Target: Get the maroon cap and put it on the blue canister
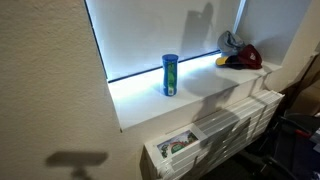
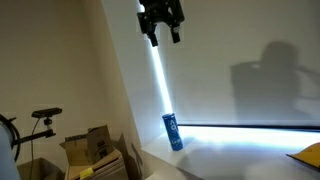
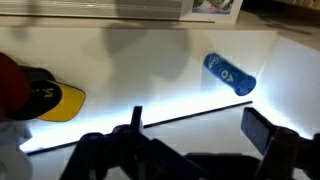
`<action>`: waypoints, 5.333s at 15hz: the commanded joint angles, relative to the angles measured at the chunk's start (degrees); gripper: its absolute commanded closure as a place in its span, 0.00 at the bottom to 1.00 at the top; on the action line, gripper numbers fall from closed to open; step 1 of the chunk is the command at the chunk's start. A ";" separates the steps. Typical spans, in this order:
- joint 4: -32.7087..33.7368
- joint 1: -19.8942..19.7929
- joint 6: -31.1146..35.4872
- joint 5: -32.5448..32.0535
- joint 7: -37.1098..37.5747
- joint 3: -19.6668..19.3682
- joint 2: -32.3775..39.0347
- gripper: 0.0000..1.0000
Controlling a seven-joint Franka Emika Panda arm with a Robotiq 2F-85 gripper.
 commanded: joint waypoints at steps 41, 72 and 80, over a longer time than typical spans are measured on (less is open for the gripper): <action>30.56 -36.05 45.03 14.51 35.52 11.63 68.36 0.00; 52.75 -29.22 34.53 3.80 63.22 8.85 83.60 0.00; 50.93 -27.97 32.94 4.31 63.20 8.17 83.36 0.00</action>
